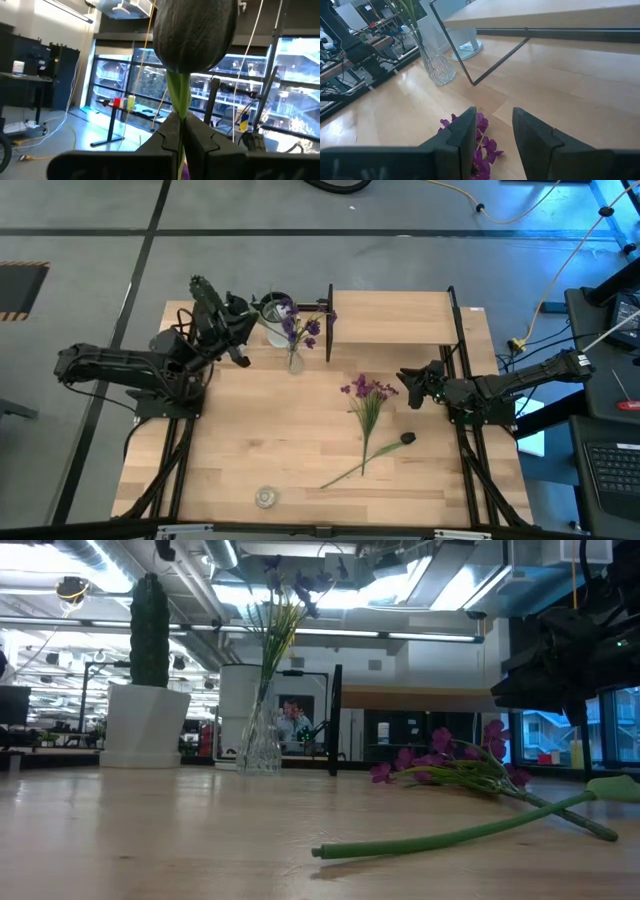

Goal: Pick and place flowers into a vace then onto a shelf
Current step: Put the left black flower into the top transparent vase, then put the top transparent vase with the flowers on the shelf

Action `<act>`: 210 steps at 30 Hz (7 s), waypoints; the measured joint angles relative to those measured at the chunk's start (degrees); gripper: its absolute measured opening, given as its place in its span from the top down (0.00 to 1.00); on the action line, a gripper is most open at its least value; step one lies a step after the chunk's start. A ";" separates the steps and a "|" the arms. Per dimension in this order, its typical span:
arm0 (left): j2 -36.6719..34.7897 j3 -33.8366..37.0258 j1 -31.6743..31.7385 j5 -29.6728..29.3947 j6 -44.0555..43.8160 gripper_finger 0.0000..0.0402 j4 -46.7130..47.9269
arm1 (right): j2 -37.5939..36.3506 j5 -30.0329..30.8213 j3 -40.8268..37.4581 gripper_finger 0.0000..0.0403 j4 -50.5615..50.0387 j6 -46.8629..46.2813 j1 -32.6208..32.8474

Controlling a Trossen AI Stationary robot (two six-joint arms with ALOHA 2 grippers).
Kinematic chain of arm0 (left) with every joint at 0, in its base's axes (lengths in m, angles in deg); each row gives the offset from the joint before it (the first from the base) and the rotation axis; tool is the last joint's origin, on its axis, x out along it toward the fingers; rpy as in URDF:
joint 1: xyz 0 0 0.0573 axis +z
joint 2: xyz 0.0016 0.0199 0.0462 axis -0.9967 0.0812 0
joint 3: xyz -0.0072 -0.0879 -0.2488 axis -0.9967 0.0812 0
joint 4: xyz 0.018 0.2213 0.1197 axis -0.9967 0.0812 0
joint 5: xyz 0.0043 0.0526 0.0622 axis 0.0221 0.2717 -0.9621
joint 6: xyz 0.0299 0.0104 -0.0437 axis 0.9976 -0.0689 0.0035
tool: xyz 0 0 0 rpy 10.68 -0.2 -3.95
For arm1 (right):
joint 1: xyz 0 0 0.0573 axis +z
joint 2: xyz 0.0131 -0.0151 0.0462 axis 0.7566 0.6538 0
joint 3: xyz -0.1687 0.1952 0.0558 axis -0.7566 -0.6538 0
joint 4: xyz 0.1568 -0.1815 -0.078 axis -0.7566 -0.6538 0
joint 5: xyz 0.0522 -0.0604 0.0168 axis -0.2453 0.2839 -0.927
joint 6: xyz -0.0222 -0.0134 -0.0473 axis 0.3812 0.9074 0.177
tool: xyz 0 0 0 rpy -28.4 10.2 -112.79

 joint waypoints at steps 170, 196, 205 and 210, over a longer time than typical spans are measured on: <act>39.49 2.94 8.04 1.53 -14.47 0.67 7.29 | 0.01 -0.50 0.00 0.68 -0.44 0.24 0.02; 37.61 -14.22 6.46 16.40 -14.14 0.75 8.99 | 0.00 -0.55 0.00 0.68 -0.42 0.24 0.00; 39.26 -34.56 9.30 19.06 -4.13 0.75 25.34 | 0.00 -0.55 0.02 0.68 -0.42 0.24 0.02; 43.60 -41.97 12.96 24.38 -2.55 0.75 26.67 | 0.01 -0.55 0.00 0.68 -0.44 0.24 0.02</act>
